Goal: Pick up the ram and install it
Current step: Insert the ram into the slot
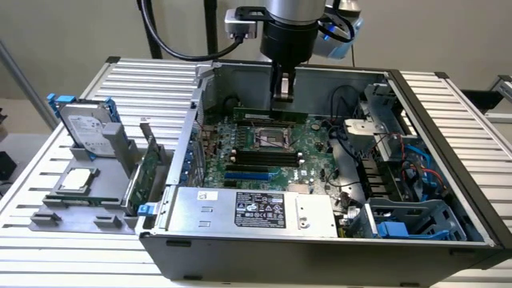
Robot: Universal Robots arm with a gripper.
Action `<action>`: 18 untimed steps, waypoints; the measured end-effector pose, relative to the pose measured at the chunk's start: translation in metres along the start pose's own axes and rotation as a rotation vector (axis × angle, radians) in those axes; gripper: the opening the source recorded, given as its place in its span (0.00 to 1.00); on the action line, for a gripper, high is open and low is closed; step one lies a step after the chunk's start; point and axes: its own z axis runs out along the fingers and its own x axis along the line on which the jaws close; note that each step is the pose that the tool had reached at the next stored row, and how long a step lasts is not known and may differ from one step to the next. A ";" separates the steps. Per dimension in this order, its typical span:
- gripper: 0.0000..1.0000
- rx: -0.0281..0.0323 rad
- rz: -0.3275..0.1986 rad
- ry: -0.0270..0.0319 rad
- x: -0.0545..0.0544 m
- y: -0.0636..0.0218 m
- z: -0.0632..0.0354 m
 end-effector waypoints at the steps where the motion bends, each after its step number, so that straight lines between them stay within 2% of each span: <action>1: 0.00 0.0000 0.000 -0.0001 0.000 0.0000 0.0000; 18: 0.00 -0.0001 0.000 0.0002 0.000 -0.0001 0.0000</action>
